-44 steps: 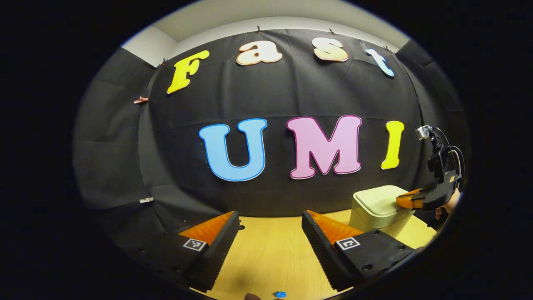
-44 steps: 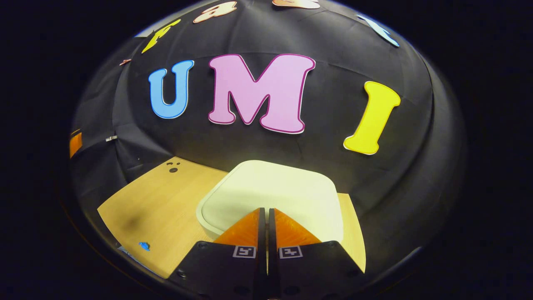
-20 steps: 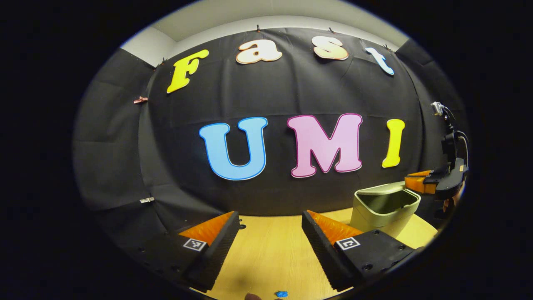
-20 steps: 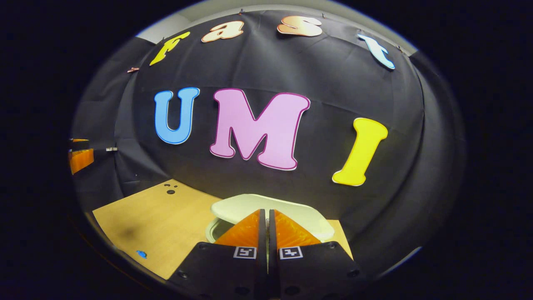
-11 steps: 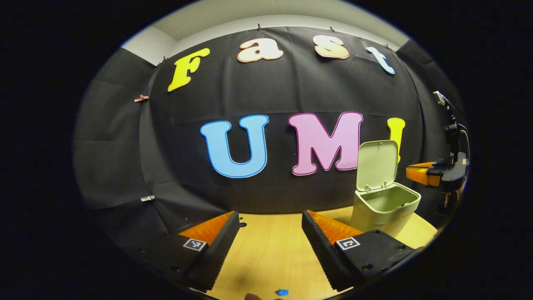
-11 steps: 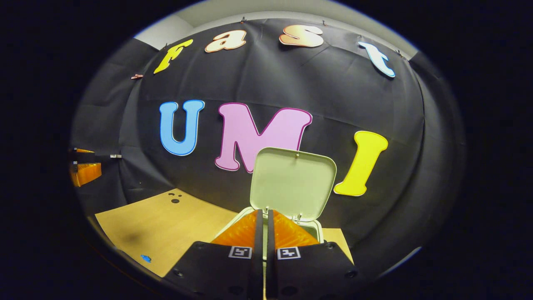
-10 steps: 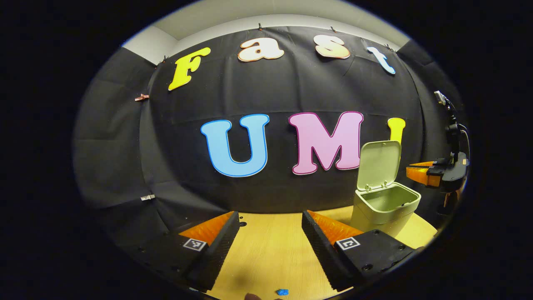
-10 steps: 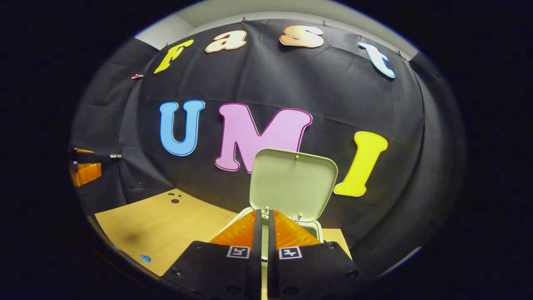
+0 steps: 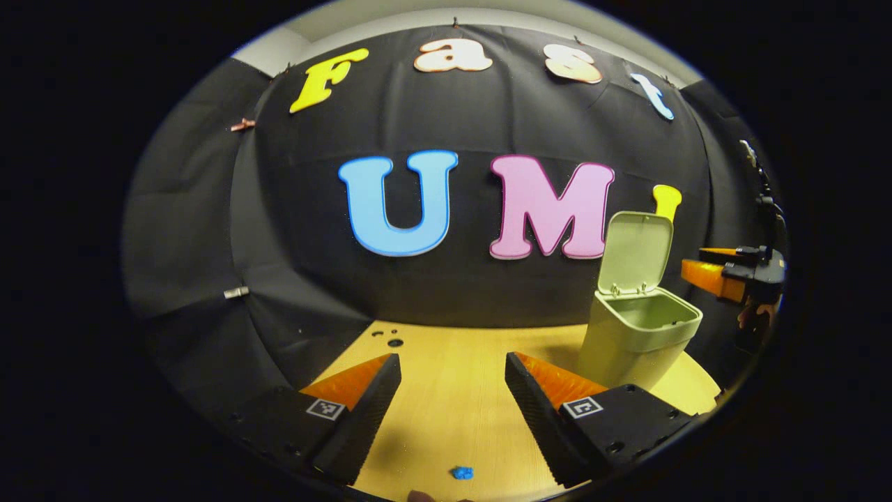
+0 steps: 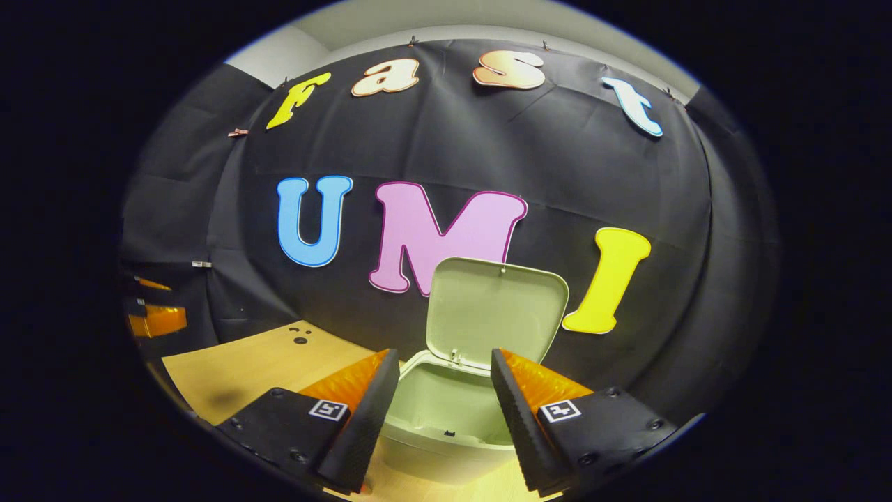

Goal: Press the lid of the desktop garbage bin to open it, pick up the crumpled paper on the desktop and throw it into the bin, then pick up the pop can on the desktop and drop it into the bin, and finally close the garbage bin lid.

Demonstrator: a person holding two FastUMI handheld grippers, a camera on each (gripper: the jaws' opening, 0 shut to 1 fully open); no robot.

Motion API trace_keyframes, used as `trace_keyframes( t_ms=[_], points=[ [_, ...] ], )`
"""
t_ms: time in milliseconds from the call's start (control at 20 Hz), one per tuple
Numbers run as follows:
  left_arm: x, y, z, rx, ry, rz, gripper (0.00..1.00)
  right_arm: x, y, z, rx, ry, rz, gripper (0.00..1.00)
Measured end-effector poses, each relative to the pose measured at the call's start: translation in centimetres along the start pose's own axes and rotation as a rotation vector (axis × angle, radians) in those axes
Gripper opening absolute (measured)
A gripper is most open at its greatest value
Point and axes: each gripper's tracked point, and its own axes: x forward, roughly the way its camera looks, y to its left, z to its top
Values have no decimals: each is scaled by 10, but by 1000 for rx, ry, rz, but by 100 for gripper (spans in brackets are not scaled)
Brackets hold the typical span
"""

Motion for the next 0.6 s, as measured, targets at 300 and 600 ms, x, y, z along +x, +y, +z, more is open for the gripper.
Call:
trace_keyframes(
  t_ms=[300, 600],
  points=[
    [6, 4, -93, -2, 152, -5, 98, -11, 12, -17, 11, 41, 28, 86],
    [7, -5, -170, -6, 282, -49, 97, -23, 26, -28, 16, 74, 64, 86]
  ],
)
